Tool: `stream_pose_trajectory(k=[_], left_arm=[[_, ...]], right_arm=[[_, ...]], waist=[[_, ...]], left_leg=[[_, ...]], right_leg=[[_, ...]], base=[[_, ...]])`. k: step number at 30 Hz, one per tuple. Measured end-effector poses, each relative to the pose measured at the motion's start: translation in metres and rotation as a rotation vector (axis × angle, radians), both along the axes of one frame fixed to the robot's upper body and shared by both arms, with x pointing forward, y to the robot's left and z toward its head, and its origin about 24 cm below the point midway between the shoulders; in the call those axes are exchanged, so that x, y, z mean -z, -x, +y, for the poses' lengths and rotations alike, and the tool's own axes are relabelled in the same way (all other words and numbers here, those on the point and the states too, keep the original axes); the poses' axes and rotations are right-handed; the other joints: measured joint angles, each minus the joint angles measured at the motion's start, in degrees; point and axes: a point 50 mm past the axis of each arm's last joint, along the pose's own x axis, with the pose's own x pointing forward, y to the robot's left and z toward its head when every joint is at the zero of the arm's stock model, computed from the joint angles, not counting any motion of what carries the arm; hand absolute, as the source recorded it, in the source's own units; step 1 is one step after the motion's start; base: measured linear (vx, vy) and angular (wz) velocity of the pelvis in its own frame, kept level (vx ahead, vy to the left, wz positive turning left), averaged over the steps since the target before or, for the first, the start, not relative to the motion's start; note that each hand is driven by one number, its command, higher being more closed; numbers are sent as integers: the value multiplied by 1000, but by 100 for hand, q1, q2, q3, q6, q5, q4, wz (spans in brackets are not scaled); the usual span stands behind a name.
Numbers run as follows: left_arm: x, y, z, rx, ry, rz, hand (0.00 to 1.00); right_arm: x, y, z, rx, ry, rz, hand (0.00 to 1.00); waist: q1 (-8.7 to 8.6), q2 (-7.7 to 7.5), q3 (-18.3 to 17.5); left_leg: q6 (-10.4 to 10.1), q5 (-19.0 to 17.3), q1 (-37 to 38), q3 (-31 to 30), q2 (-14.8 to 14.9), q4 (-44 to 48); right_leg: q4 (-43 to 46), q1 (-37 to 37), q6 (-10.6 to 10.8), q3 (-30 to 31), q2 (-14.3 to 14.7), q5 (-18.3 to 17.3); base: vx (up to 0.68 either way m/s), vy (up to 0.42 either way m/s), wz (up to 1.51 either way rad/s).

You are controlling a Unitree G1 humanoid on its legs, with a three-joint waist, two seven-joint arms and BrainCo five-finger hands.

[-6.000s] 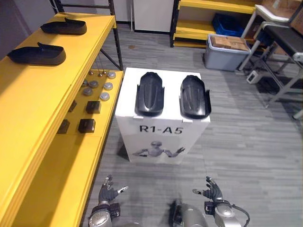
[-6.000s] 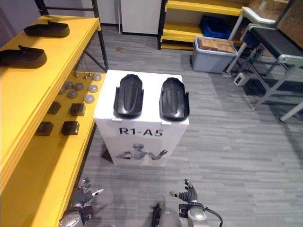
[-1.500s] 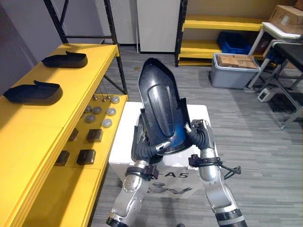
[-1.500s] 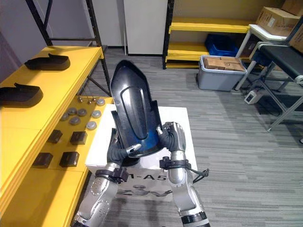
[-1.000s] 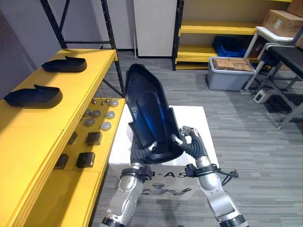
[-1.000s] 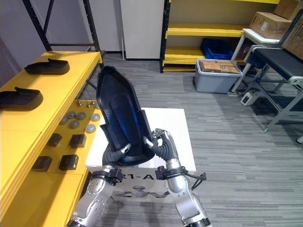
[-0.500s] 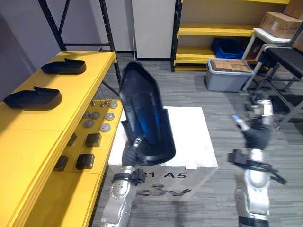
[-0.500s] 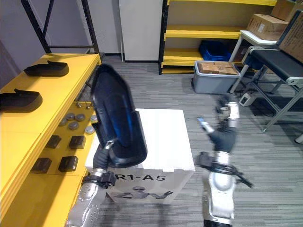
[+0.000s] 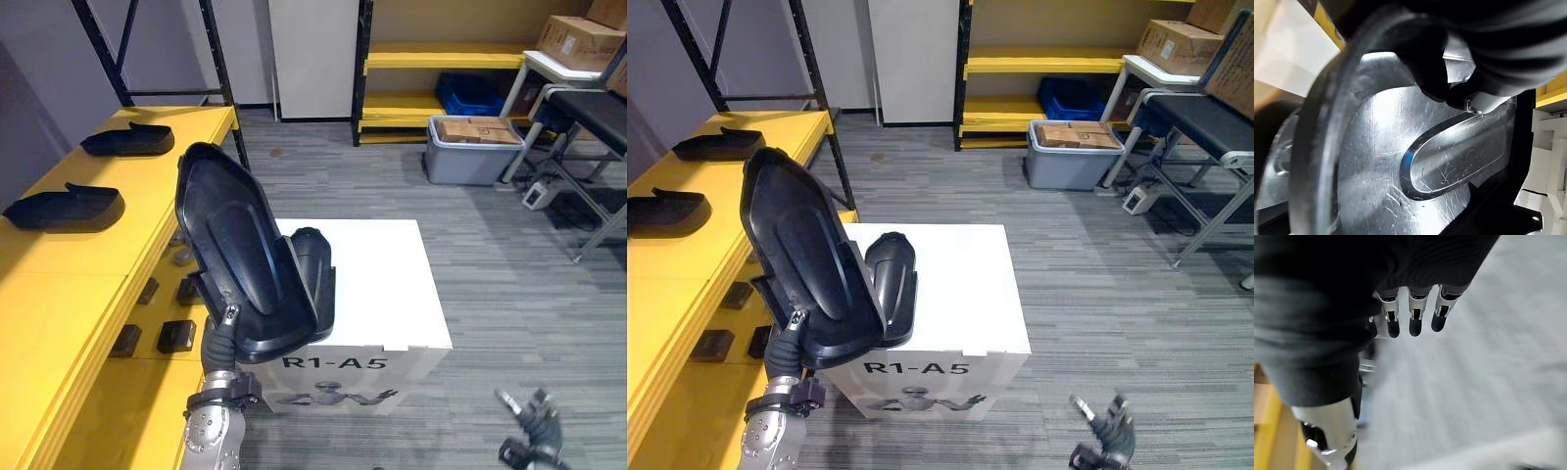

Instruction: Walk over and take plastic housings, then place them on the shelf

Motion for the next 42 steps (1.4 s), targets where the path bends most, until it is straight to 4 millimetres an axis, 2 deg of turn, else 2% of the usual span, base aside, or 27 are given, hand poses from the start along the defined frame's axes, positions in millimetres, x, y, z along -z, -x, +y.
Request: stream_pose_trajectory(k=[2, 6, 7, 9, 12, 14, 15, 16, 17, 18, 19, 21, 23, 24, 25, 26, 27, 28, 29, 31, 33, 35, 36, 38, 39, 40, 42], left_arm=[[2, 6, 0, -12, 9, 14, 100], [4, 12, -1, -23, 24, 25, 100], [4, 12, -1, -22, 24, 24, 100], [3, 11, -1, -23, 26, 21, 100], [-5, 4, -4, -16, 26, -18, 100], [-11, -2, -7, -11, 29, -45, 100], [-13, -7, -8, -8, 30, -60, 100], [-13, -11, -10, -4, 32, -63, 100], [-14, -14, -12, -1, 35, -67, 100], [-13, -14, -11, -13, 36, -63, 100], [-13, -15, -10, -22, 36, -64, 100], [-12, -16, -9, -37, 36, -63, 100], [-6, -16, -9, -42, 28, -32, 100], [-5, -16, -11, -36, 6, -22, 100], [-5, -16, -11, -33, -2, -21, 100], [-4, -19, -15, -18, -27, -16, 100], [-3, -21, -16, -9, -39, -14, 100], [-2, -23, -18, 4, -56, -8, 100], [-1, -25, -20, 20, -60, -6, 100], [-4, -29, -26, 42, -57, -21, 100], [-9, -35, -36, 75, -53, -44, 100], [-8, -39, -42, 99, -53, -41, 100], [-7, -39, -43, 106, -53, -41, 100], [-7, -39, -44, 107, -53, -42, 100], [-4, -39, -45, 109, -48, -29, 100], [-1, -39, -47, 115, -45, -13, 100], [1, -42, -51, 130, -43, -10, 100]], right_arm=[[19, 14, 27, -78, -96, 81, 0], [36, 21, 60, -217, -187, 176, 0], [39, 20, 69, -267, -199, 197, 0], [39, 11, 73, -340, -176, 204, 0], [39, -13, 86, -458, -141, 201, 0], [38, -26, 87, -468, -127, 188, 0], [36, -34, 84, -479, -101, 183, 0], [36, -35, 80, -487, -83, 192, 0], [37, -34, 77, -490, -73, 210, 0], [37, -36, 77, -496, -69, 216, 0], [36, -39, 77, -499, -62, 207, 0], [35, -46, 79, -507, -60, 202, 0], [32, -56, 84, -525, -58, 187, 0], [32, -57, 87, -550, -50, 189, 0], [32, -58, 89, -560, -50, 189, 0], [33, -55, 93, -575, -57, 196, 0], [34, -54, 95, -577, -61, 198, 0], [34, -53, 96, -582, -63, 199, 0], [34, -52, 96, -579, -61, 199, 0], [34, -50, 95, -576, -61, 199, 0], [36, -44, 96, -569, -70, 210, 0], [35, -40, 97, -562, -72, 203, 0], [35, -36, 102, -557, -85, 197, 0], [36, -31, 110, -551, -112, 197, 0], [37, -27, 111, -547, -118, 201, 0], [37, -25, 110, -546, -119, 207, 0], [38, -23, 110, -545, -120, 214, 0]], waist=[[12, -3, 5], [86, -17, 13], [164, -44, 36], [243, -69, 69], [316, -190, 224], [427, -203, 352], [425, -185, 457], [420, -91, 493], [436, -76, 526], [491, -93, 537], [415, -95, 535], [503, -201, 585], [491, -225, 601], [446, -225, 612], [426, -220, 630], [375, -190, 658], [351, -190, 660], [256, -190, 664], [175, -201, 659], [77, -217, 670], [51, -217, 671], [20, -274, 647], [16, -390, 564], [61, -550, 466], [148, -523, 379], [146, -462, 222], [114, -428, 99]], left_leg=[[-7, -4, 17, -61, -1, -1], [-29, -20, 69, -298, -42, -37], [-29, -16, 57, -437, -66, -38], [5, 39, -46, -738, -130, 3], [60, 113, -726, -1676, -361, 406], [175, 95, -1050, -1224, -280, 391], [293, 80, -1250, -352, -49, 598], [399, 145, -1405, 402, 208, 854], [368, 213, -1455, 830, 317, 1108], [383, 207, -1519, 939, 183, 1167], [588, 110, -1589, 1114, 10, 1138], [643, -7, -1584, 905, -271, 1051], [737, -141, -1544, 687, -551, 1108], [806, -222, -1443, 503, -655, 1167], [859, -243, -1383, 402, -682, 1194], [857, -280, -1185, 123, -681, 1176], [853, -281, -1102, 28, -681, 1145], [828, -296, -954, -190, -712, 1106], [815, -303, -832, -362, -787, 1063], [805, -310, -729, -605, -927, 1036], [766, -333, -677, -847, -975, 1083], [573, -452, -516, -981, -944, 1200], [437, -597, -505, -941, -931, 1261], [474, -803, -456, -851, -899, 1347], [389, -1059, -417, -672, -708, 1496], [215, -1240, -415, -311, -369, 1620], [173, -1186, -378, -193, -139, 1612]], right_leg=[[73, 42, 34, -64, -19, -53], [202, 142, 75, -291, -99, -195], [282, 167, 96, -427, -141, -256], [397, 191, 112, -754, -242, -342], [599, 186, 190, -1861, -489, -489], [619, 205, 202, -2637, -666, -497], [676, 299, 211, -3148, -819, -504], [781, 408, 236, -3553, -869, -524], [1041, 570, 409, -4025, -1039, -664], [1165, 665, 421, -4311, -1204, -688], [1211, 845, 435, -4676, -1299, -702], [1299, 923, 463, -4827, -1509, -719], [2058, 909, 459, -4798, -2002, -716], [2837, 794, 319, -4672, -2376, -631], [3281, 672, 134, -4368, -2484, -601], [4182, 205, -127, -3144, -2327, -1019], [4378, -1, -18, -2602, -2128, -1169], [4525, -325, 107, -1734, -1757, -1423], [4430, -603, 176, -1246, -1531, -1623], [4009, -954, 229, -656, -1293, -1804], [3499, -1210, 292, -94, -1042, -1853], [2937, -1198, 305, 119, -901, -1820], [2634, -1172, 183, 106, -913, -1665], [2279, -1066, 139, 75, -899, -1416], [2027, -916, 227, 23, -788, -1028], [1669, -748, 304, -36, -577, -756], [1343, -621, 203, -47, -352, -607]], base=[[-31, -14, 14], [-20, -10, 33], [-4, -17, 67], [-2, -17, 91], [-22, -10, 170], [-3, 18, 225], [43, 32, 225], [113, 70, 266], [187, 124, 201], [243, 212, 204], [221, 220, 132], [233, 265, 100], [199, 282, 73], [134, 181, 57], [178, 165, 89], [214, 130, 77], [180, 61, 101], [171, 30, 90], [155, 19, 87], [139, 5, 72], [143, -51, 80], [142, -88, 69], [114, -122, 38], [110, -159, -6], [146, -209, -57], [199, -274, -59], [197, -221, -31]])
